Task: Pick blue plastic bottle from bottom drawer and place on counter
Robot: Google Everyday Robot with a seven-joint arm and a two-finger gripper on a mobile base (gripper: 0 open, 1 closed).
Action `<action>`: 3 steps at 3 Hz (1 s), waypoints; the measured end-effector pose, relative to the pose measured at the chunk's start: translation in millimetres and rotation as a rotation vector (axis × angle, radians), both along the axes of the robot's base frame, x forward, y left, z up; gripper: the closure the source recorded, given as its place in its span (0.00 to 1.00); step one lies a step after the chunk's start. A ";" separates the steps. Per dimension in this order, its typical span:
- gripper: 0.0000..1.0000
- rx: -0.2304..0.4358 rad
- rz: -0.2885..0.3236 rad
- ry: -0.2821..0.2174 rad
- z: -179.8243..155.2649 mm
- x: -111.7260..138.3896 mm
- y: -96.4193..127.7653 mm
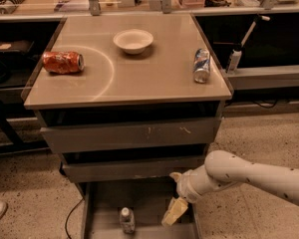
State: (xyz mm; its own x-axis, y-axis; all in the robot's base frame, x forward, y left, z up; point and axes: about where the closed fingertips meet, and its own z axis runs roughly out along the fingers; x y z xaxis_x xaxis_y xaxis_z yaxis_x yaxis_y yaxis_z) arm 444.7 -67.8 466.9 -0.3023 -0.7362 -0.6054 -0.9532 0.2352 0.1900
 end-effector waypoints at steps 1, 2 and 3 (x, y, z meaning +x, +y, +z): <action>0.00 0.054 0.011 -0.022 -28.5 1.6 21.1; 0.00 0.177 0.062 -0.032 -80.4 -4.3 87.0; 0.00 0.177 0.062 -0.032 -80.4 -4.3 87.0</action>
Offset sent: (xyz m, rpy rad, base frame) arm -0.0096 0.0853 -0.0914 0.2460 -0.0484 0.0321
